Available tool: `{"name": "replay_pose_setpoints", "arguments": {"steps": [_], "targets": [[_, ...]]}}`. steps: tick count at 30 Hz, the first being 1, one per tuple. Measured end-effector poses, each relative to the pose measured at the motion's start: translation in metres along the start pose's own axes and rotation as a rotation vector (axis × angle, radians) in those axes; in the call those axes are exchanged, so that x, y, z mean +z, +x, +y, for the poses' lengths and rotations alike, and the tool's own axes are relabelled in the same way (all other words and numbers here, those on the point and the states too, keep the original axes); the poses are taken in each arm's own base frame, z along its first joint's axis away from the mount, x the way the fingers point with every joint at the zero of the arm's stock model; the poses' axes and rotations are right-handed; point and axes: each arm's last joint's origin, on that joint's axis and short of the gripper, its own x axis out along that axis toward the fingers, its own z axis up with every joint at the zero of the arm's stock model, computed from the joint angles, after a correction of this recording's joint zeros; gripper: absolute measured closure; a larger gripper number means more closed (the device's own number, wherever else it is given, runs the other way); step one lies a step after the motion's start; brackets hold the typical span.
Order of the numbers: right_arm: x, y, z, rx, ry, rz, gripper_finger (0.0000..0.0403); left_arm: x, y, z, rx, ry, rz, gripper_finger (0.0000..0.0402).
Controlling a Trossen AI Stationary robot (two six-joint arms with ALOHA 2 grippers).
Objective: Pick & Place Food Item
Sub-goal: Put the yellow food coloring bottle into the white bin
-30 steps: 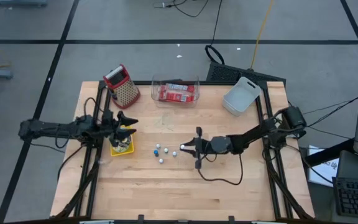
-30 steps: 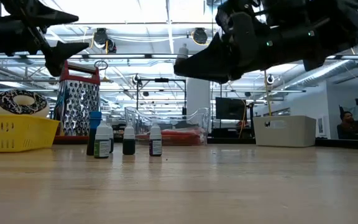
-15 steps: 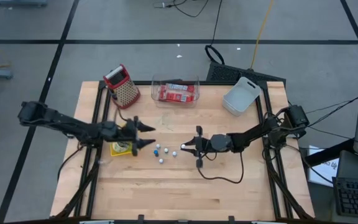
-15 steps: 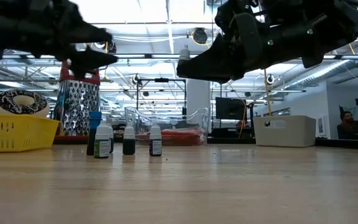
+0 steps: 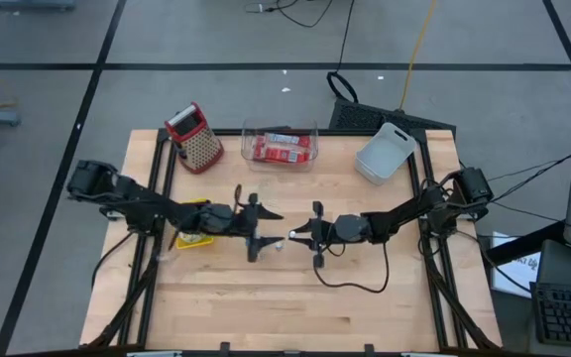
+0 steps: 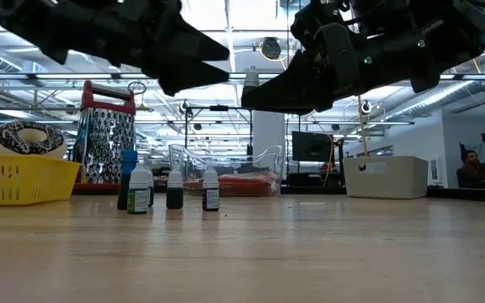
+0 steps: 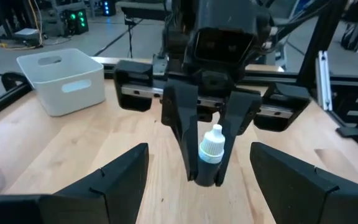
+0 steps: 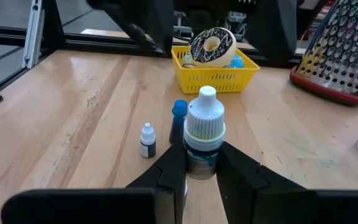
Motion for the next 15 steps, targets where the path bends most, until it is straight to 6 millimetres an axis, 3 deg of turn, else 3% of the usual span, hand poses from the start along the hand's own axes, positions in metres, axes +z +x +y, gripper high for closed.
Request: {"name": "replay_pose_setpoints", "arguments": {"steps": [7,15], "targets": [[-0.001,0.000,0.000,-0.006,0.005,0.015,0.0341,-0.003,0.014,-0.002,0.002,0.004,0.025,0.0121],[0.005,-0.008,-0.020,-0.067,0.100,0.097,0.0342,0.000,0.012,-0.002,0.002,0.003,0.013,0.0121]]}}
